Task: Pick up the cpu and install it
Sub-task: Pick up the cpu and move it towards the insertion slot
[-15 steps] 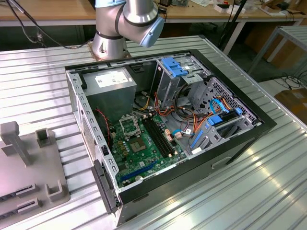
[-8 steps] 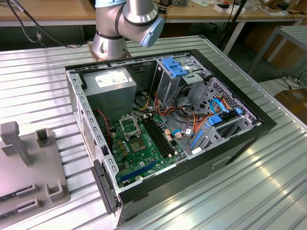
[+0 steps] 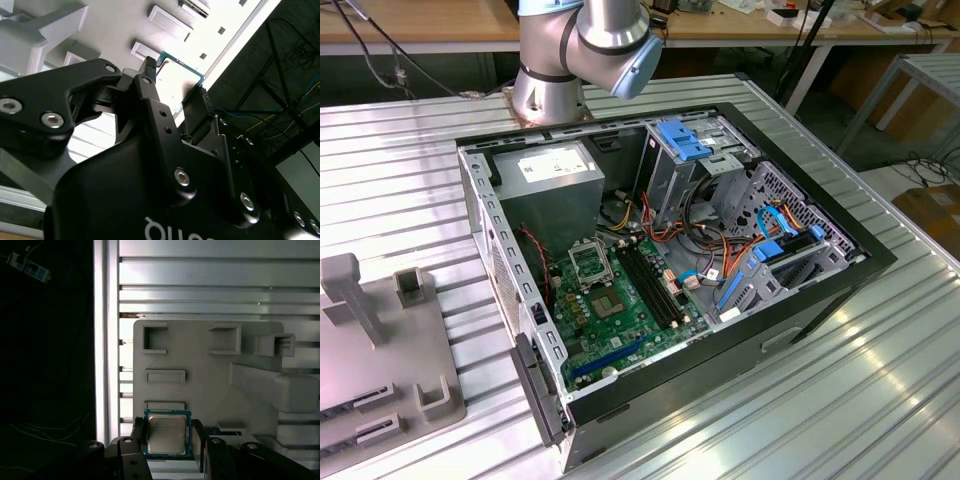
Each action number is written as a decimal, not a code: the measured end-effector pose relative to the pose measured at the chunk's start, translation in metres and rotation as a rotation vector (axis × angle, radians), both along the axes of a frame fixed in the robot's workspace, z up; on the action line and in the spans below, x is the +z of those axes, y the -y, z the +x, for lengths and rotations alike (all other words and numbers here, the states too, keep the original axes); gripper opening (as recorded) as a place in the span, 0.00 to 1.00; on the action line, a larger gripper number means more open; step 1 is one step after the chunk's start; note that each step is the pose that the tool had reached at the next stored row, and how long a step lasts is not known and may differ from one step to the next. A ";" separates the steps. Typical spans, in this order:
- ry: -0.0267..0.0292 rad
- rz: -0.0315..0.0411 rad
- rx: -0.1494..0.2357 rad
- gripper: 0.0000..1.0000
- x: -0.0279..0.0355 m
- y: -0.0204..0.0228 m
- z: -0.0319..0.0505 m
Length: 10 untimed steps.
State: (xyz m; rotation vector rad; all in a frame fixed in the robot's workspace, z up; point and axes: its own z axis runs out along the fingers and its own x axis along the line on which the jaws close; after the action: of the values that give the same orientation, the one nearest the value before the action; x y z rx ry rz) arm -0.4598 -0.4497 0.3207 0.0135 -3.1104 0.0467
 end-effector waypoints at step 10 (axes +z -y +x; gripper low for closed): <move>0.0001 0.0000 0.000 0.47 0.0119 0.0000 0.0000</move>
State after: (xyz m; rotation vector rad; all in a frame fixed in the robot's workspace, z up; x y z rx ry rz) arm -0.4598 -0.4497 0.3327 0.0135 -3.1105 0.0467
